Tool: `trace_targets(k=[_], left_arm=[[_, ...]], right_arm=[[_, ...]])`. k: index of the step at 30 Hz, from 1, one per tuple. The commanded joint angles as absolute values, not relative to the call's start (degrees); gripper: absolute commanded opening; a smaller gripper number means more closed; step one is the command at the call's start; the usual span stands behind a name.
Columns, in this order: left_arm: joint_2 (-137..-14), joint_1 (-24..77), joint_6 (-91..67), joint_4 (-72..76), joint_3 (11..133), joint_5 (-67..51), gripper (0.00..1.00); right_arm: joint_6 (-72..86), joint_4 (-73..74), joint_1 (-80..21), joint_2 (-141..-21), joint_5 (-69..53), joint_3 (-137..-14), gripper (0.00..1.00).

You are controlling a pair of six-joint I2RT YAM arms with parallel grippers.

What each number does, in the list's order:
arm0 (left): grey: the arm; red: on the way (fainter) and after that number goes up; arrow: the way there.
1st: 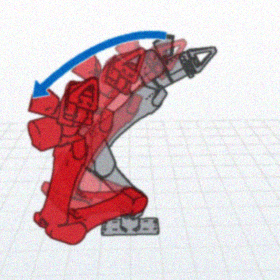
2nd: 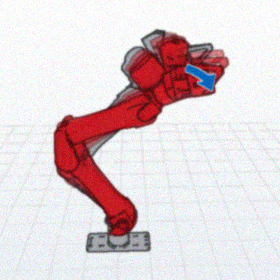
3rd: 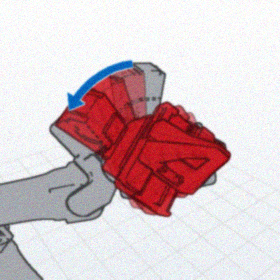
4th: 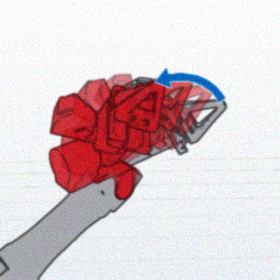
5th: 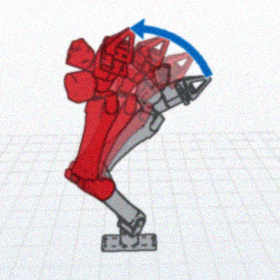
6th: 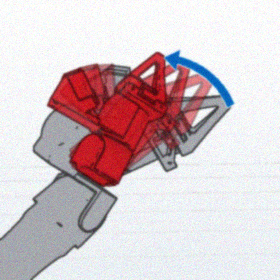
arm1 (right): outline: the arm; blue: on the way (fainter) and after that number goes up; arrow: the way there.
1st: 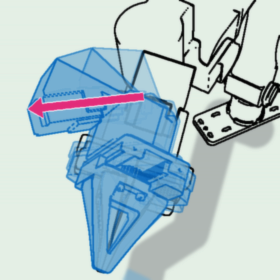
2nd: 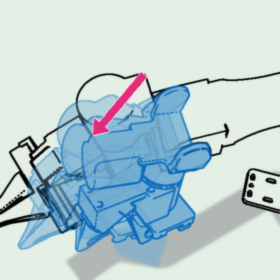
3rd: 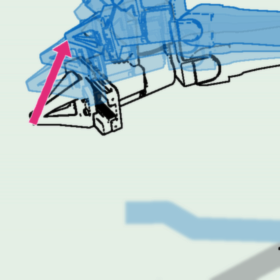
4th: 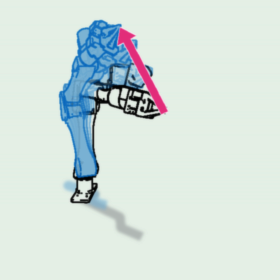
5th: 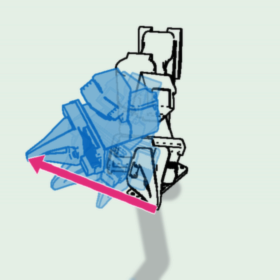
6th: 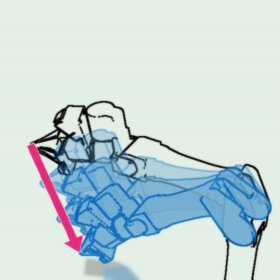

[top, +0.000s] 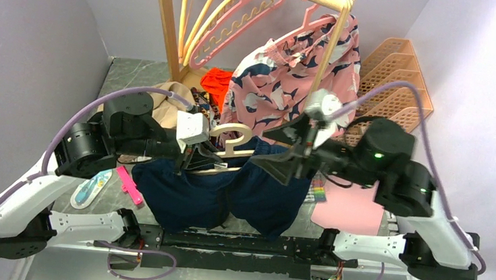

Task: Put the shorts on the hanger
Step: Hang the shorts on the hanger.

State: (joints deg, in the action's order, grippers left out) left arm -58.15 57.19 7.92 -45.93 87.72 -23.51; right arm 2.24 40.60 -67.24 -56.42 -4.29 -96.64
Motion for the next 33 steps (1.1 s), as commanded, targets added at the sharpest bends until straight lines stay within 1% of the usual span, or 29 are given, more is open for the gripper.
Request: trace_targets(k=[1,6,10,13,18,21,22,26,27,28,30,31,33], left_arm=[[-57.20,57.13,7.31,-39.30,88.68,-26.66,0.07],[-57.39,57.13,6.72,-39.24,88.94,-28.48,0.07],[-57.40,57.13,6.24,-39.42,88.73,-32.05,0.07],[-57.88,57.13,6.24,-40.11,88.67,-34.66,0.07],[-58.23,57.13,6.13,-40.43,88.66,-36.42,0.07],[-58.24,57.13,6.20,-40.16,89.10,-36.63,0.07],[-58.36,57.13,6.28,-40.12,89.26,-36.65,0.07],[-58.30,57.13,6.20,-39.61,89.47,-35.85,0.07],[-58.25,57.13,5.93,-39.36,89.47,-34.75,0.07],[-58.13,57.13,5.47,-39.33,89.54,-33.53,0.12],[-57.69,57.13,5.50,-40.57,90.57,-32.32,0.42],[-57.21,57.13,5.41,-41.36,91.14,-31.77,0.53],[-55.05,57.13,5.02,-42.29,91.65,-30.24,0.67]], right_arm=[[0.68,36.19,-67.39,-58.37,-8.00,-92.12,0.64],[0.40,33.94,-67.35,-59.57,-8.55,-89.77,0.63],[1.18,30.58,-67.39,-59.25,-11.25,-88.09,0.58],[1.72,27.94,-67.34,-58.92,-13.49,-86.86,0.52],[2.75,26.37,-67.34,-59.60,-15.94,-86.09,0.38],[3.39,25.78,-67.37,-59.93,-17.03,-85.48,0.34],[3.54,25.58,-67.33,-60.01,-17.28,-85.24,0.30],[3.85,25.75,-67.37,-60.05,-17.42,-85.24,0.01],[3.86,25.61,-67.38,-59.80,-17.03,-85.07,0.00],[3.82,25.29,-67.35,-59.15,-16.59,-84.66,0.00],[3.69,25.01,-67.33,-57.85,-15.22,-83.90,0.00],[3.69,25.04,-67.37,-57.14,-14.45,-83.66,0.00],[3.77,25.43,-67.32,-55.72,-13.06,-83.21,0.00]])
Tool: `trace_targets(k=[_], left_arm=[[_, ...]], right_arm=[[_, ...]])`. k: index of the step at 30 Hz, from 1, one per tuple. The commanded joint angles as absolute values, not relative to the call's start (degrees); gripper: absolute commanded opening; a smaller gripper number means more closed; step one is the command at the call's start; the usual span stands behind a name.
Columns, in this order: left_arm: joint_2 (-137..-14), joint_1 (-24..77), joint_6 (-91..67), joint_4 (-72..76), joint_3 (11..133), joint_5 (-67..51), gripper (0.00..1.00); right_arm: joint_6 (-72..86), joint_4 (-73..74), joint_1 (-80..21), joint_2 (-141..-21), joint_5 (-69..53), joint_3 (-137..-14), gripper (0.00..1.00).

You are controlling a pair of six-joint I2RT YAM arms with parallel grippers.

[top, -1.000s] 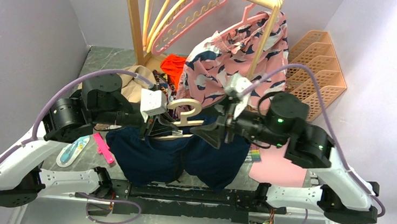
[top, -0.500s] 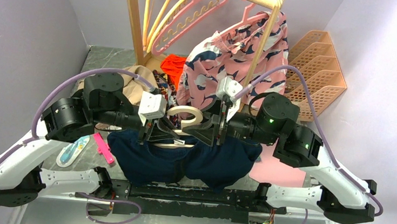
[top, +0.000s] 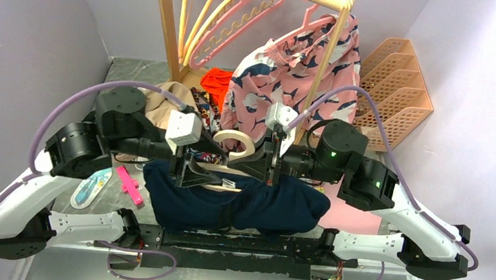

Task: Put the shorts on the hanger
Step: Hang the shorts on the hanger.

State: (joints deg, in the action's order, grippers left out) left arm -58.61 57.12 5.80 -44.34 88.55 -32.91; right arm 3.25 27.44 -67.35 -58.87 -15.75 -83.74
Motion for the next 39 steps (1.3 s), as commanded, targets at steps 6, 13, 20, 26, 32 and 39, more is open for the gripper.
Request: trace_targets(k=[6,13,20,26,32,39], left_arm=[[-46.40,57.13,3.12,-41.55,89.19,-24.05,0.74],[-39.55,57.13,-0.79,-38.11,79.92,-13.54,0.70],[-42.62,57.13,0.48,-35.85,77.99,-14.03,0.70],[-45.70,57.13,7.21,-36.40,81.24,-15.91,0.71],[-51.36,57.13,10.95,-42.31,87.50,-32.53,0.74],[-56.72,57.14,12.48,-44.32,87.54,-40.05,0.73]], right_arm=[[4.40,26.55,-67.37,-51.89,-8.21,-81.51,0.00],[5.19,25.09,-67.36,-48.81,-2.65,-79.19,0.00],[5.49,23.90,-67.35,-50.45,-3.85,-80.17,0.00],[5.54,24.05,-67.35,-51.83,-8.33,-81.93,0.00],[5.17,25.46,-67.33,-52.92,-13.23,-83.47,0.00],[4.62,24.83,-67.34,-53.57,-15.66,-83.40,0.00]])
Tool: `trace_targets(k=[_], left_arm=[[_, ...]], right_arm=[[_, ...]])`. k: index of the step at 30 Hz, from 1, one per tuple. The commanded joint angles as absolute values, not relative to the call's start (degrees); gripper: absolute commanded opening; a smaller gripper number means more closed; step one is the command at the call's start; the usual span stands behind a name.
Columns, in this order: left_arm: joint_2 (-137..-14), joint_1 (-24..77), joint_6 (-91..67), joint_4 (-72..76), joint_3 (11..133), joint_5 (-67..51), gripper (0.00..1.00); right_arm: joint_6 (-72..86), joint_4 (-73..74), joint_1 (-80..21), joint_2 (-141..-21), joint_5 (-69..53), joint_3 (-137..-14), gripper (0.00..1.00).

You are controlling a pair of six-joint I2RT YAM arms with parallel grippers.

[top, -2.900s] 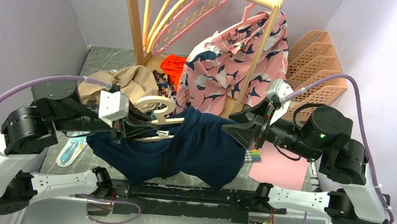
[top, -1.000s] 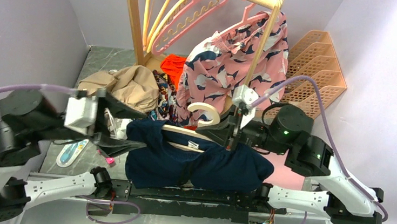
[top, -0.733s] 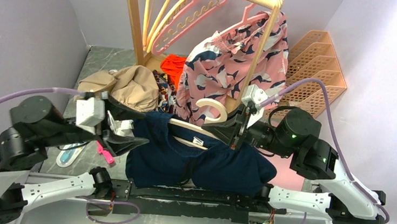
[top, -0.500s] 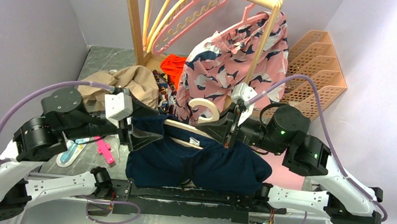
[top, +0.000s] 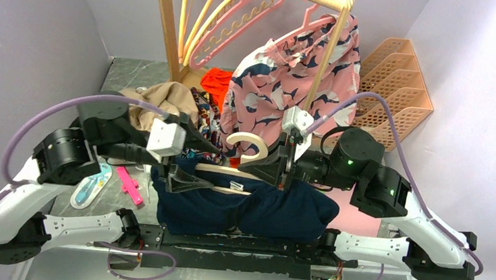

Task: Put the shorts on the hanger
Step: Hang the shorts on the hanger.

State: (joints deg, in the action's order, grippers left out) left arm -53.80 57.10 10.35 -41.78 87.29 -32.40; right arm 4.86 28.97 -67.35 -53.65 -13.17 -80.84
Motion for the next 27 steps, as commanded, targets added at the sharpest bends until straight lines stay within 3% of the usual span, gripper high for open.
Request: trace_targets(k=[1,7,11,16,18,19,21,23,27], left_arm=[[-57.40,57.13,12.55,-44.49,87.68,-40.93,0.72],[-59.76,57.17,13.53,-44.94,87.43,-40.13,0.69],[-61.18,57.13,13.37,-44.87,87.19,-40.26,0.57],[-61.05,57.13,12.96,-44.36,86.33,-37.82,0.09],[-59.89,57.13,12.22,-43.04,85.57,-35.63,0.07],[-59.17,57.14,11.79,-42.32,85.19,-34.47,0.07],[-57.56,57.13,11.07,-41.07,84.51,-32.37,0.07],[-56.03,57.13,10.72,-40.45,84.00,-30.87,0.07],[-53.98,57.13,9.82,-40.89,83.49,-28.23,0.07]], right_arm=[[4.58,24.82,-67.33,-53.67,-15.67,-83.48,0.00],[4.48,24.47,-67.34,-53.98,-16.59,-83.89,0.00],[4.56,24.14,-67.35,-54.23,-17.22,-83.85,0.00],[4.66,25.22,-67.33,-53.50,-16.77,-84.18,0.00],[4.82,26.50,-67.37,-53.04,-15.89,-84.62,0.00],[4.91,27.50,-67.37,-52.93,-15.17,-85.00,0.04],[5.09,29.91,-67.33,-52.42,-13.07,-85.81,0.28],[5.18,32.46,-67.34,-51.51,-10.56,-86.32,0.43],[5.19,38.45,-67.40,-49.44,-5.12,-87.19,0.51]])
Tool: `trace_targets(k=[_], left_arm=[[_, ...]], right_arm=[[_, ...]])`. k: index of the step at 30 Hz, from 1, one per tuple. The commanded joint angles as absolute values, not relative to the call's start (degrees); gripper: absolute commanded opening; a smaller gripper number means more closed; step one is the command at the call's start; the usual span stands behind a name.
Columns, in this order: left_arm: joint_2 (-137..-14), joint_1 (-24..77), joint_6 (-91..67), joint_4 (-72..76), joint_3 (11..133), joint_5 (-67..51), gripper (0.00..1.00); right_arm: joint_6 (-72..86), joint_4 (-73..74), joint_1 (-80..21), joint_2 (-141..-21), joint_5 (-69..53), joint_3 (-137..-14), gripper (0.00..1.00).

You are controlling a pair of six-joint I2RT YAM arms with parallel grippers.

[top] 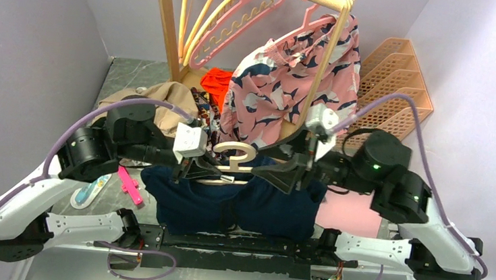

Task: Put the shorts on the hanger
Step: Hang the shorts on the hanger.

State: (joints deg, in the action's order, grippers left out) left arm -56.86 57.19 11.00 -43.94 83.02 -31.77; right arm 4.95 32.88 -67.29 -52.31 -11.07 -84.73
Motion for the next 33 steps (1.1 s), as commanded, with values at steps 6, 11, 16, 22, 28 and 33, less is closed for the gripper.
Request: trace_targets(k=[6,11,16,22,28,33], left_arm=[[-51.96,57.13,8.76,-41.78,83.71,-25.02,0.07],[-51.45,57.13,8.75,-43.10,84.50,-22.14,0.07],[-49.66,57.14,8.15,-44.16,83.35,-18.68,0.07],[-47.14,57.13,7.24,-44.30,82.78,-16.24,0.07],[-46.04,57.13,6.51,-43.86,83.70,-16.78,0.07],[-46.55,57.13,6.46,-43.92,84.55,-17.40,0.07]], right_arm=[[4.92,44.32,-67.37,-47.64,0.73,-87.06,0.51],[5.05,45.06,-67.33,-46.49,2.66,-86.53,0.50],[5.81,45.48,-67.39,-44.54,4.85,-86.00,0.49],[7.56,46.50,-67.35,-43.13,5.47,-82.51,0.47],[8.44,45.06,-67.40,-42.62,6.80,-78.76,0.46],[7.94,43.59,-67.34,-43.69,7.46,-78.15,0.47]])
